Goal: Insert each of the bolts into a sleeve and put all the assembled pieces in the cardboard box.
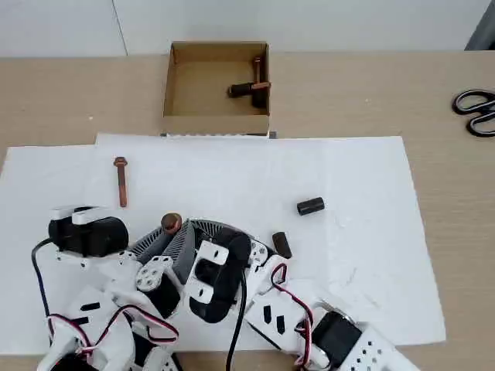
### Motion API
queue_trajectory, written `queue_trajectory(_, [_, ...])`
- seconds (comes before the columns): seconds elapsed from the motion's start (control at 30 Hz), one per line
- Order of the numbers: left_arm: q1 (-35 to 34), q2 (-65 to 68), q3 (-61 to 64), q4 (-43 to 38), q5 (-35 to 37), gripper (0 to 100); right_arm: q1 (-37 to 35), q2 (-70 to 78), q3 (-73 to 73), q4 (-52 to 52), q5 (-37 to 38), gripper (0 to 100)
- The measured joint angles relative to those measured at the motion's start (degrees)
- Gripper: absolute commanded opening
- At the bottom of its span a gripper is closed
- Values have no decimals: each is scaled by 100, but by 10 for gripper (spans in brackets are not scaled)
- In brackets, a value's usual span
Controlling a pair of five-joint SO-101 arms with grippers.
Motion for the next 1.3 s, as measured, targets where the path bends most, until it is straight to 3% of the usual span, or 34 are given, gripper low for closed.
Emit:
queue_trajectory(0.13, [0,0,-9,0,0,9,-9,0,0,0,26,3])
queue_trajectory(0.4, [-9,0,0,132,9,170,26,0,-9,-9,44,3])
queue_trajectory(1.03, [-396,18,-809,457,-255,168,18,-18,404,-193,35,3])
queue_trajectory(1.2, [-431,18,-1011,457,-290,11,18,-18,457,-193,35,3])
queue_trajectory(1.3, [-431,18,-1020,457,-510,6,18,-18,457,-193,35,3])
